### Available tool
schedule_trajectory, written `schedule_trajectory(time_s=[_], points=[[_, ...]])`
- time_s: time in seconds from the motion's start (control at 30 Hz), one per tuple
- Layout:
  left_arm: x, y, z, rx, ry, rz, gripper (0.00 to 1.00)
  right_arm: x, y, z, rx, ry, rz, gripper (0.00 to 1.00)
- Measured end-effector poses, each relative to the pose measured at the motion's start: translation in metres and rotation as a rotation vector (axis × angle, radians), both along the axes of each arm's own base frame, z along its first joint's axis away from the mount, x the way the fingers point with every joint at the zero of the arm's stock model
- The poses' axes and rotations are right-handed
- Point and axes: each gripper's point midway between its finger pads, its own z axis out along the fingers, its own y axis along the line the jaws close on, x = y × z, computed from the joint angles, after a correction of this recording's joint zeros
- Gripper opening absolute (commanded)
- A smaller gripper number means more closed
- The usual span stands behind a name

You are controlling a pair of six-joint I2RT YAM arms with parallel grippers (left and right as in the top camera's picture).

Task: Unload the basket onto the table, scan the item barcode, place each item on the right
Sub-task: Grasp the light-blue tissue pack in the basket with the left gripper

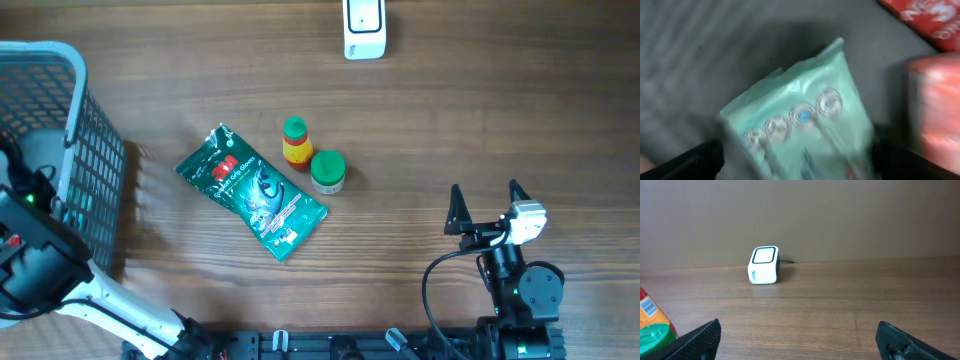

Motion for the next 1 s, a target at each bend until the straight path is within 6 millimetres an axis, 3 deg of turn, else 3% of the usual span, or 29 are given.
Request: schedule_trajectory(time_s=[0.1, 0.13, 0.17, 0.2, 0.27, 0.33, 0.5, 0.6, 0.67, 0.73, 0.8, 0.83, 0.9, 0.93, 1.0], points=[[0.000, 0.004, -0.009, 0.061, -0.035, 0.010, 0.99, 0.000, 0.000, 0.000, 0.000, 0.000, 0.000, 1.00], [0.000, 0.004, -0.010, 0.071, -0.044, 0.013, 0.94, 0.000, 0.000, 0.000, 0.000, 0.000, 0.000, 1.00], [0.000, 0.004, -0.011, 0.083, -0.055, 0.015, 0.87, 0.000, 0.000, 0.000, 0.000, 0.000, 0.000, 1.00], [0.000, 0.003, -0.012, 0.089, -0.062, 0.020, 0.72, 0.000, 0.000, 0.000, 0.000, 0.000, 0.000, 1.00], [0.001, 0.005, -0.012, 0.108, -0.068, 0.012, 0.52, 0.000, 0.000, 0.000, 0.000, 0.000, 0.000, 1.00], [0.002, 0.007, -0.011, 0.110, -0.068, -0.022, 0.42, 0.000, 0.000, 0.000, 0.000, 0.000, 0.000, 1.00], [-0.002, 0.002, -0.004, 0.064, -0.048, -0.138, 0.39, 0.000, 0.000, 0.000, 0.000, 0.000, 0.000, 1.00], [0.001, 0.001, 0.024, 0.069, -0.077, -0.176, 0.39, 0.000, 0.000, 0.000, 0.000, 0.000, 0.000, 1.00], [0.016, 0.013, 0.079, 0.181, -0.183, -0.210, 0.40, 0.000, 0.000, 0.000, 0.000, 0.000, 0.000, 1.00], [0.027, 0.021, 0.154, 0.333, -0.317, -0.257, 0.40, 0.000, 0.000, 0.000, 0.000, 0.000, 0.000, 1.00], [0.030, 0.015, 0.230, 0.476, -0.463, -0.314, 0.40, 0.000, 0.000, 0.000, 0.000, 0.000, 0.000, 1.00], [0.027, 0.005, 0.275, 0.558, -0.555, -0.354, 0.40, 0.000, 0.000, 0.000, 0.000, 0.000, 0.000, 1.00], [0.018, -0.026, 0.340, 0.667, -0.714, -0.436, 0.39, 0.000, 0.000, 0.000, 0.000, 0.000, 0.000, 1.00], [0.014, -0.050, 0.368, 0.706, -0.803, -0.499, 0.38, 0.000, 0.000, 0.000, 0.000, 0.000, 0.000, 1.00], [0.012, -0.099, 0.402, 0.730, -0.942, -0.633, 0.34, 0.000, 0.000, 0.000, 0.000, 0.000, 0.000, 1.00]])
